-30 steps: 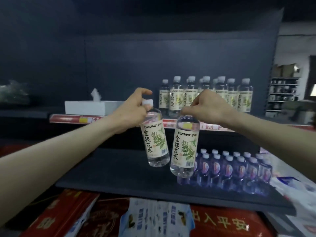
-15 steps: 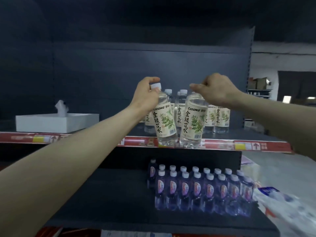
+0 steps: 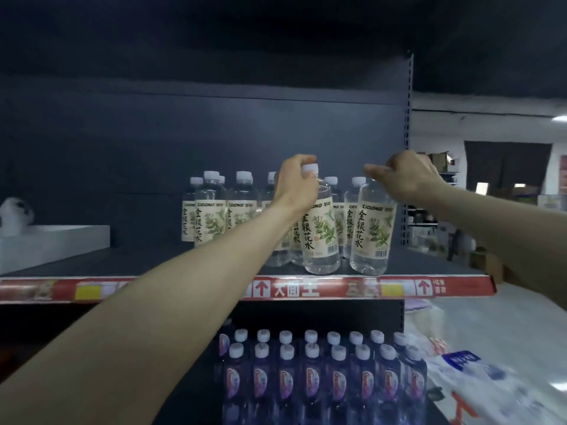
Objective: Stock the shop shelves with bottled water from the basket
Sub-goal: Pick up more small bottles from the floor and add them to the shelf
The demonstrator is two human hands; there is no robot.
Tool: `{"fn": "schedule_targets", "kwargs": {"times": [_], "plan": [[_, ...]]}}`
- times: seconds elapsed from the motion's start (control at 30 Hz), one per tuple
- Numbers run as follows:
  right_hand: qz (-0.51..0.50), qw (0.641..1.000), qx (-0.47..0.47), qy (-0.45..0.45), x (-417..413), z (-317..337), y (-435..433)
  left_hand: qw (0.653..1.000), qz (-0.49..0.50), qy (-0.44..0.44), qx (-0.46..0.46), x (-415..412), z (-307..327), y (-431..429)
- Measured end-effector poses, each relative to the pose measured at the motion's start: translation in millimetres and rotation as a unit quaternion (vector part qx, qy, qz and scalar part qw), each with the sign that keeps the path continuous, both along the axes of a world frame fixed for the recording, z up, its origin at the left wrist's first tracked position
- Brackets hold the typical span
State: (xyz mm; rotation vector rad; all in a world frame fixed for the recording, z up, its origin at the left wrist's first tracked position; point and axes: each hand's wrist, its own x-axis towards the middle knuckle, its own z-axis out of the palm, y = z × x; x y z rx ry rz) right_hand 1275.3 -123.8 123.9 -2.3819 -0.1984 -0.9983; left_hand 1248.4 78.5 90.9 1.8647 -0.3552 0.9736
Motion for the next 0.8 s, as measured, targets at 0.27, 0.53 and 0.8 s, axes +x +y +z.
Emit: {"fn": "schedule_targets", "kwargs": {"times": [0.27,0.53,0.8], "plan": [[0.095,0.977,0.127,0.144,28,-12,-15,0.997,0.012,0.012,0.075,37,7,-47],[0.227,0.950,0.174,0.126,33,-46,-13,0.982,0.057,0.043,0.176,61,14,-36],[0.298,0.926,0.118,0.200,52,-105,-39,0.943,0.149,0.030,0.296,29,-13,-32]]}}
